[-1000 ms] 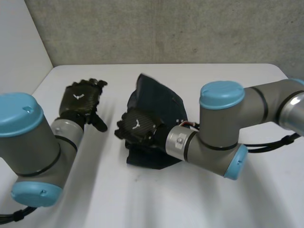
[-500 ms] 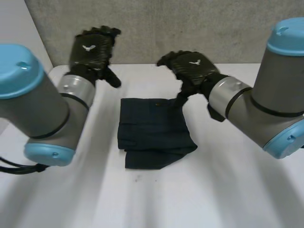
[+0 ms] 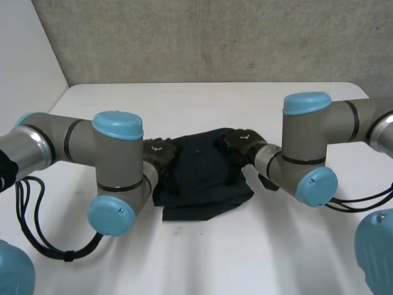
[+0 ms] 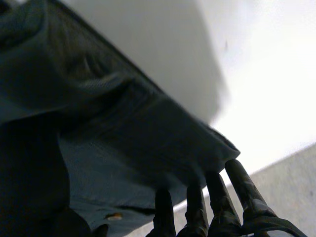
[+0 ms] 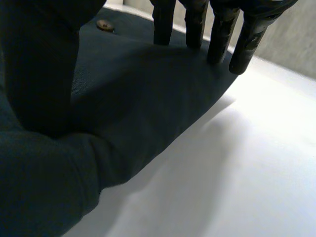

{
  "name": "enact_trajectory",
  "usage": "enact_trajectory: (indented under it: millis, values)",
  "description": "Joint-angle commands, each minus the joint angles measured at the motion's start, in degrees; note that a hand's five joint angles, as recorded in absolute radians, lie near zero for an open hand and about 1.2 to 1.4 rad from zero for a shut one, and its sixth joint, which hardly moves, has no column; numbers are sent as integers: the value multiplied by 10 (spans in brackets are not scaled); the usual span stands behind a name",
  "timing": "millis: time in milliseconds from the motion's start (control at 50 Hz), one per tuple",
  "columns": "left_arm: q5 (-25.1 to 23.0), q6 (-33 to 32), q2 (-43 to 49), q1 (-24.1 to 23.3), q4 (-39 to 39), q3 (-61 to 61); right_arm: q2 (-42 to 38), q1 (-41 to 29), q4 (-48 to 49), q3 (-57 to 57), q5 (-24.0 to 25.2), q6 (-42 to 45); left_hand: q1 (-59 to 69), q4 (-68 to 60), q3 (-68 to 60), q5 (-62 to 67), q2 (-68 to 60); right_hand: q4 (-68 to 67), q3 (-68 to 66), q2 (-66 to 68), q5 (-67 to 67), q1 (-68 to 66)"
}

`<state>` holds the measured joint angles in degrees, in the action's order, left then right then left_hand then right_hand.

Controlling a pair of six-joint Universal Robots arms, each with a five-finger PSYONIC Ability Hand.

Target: Fold the shorts.

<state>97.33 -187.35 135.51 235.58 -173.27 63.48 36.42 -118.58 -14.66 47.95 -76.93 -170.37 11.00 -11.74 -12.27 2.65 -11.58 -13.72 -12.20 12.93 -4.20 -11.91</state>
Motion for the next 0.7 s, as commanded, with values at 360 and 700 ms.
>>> enact_trajectory:
  millis: [360,700]
  values:
    - [19,-27,-206,-2,12,50,217,33,117,176,-15,40,9,-2,4,-7,-3,37,22,-29,42,19]
    - [-9,20,-418,117,164,-8,439,91,-65,126,-168,-2,16,-8,-3,-1,-10,37,22,-29,42,19]
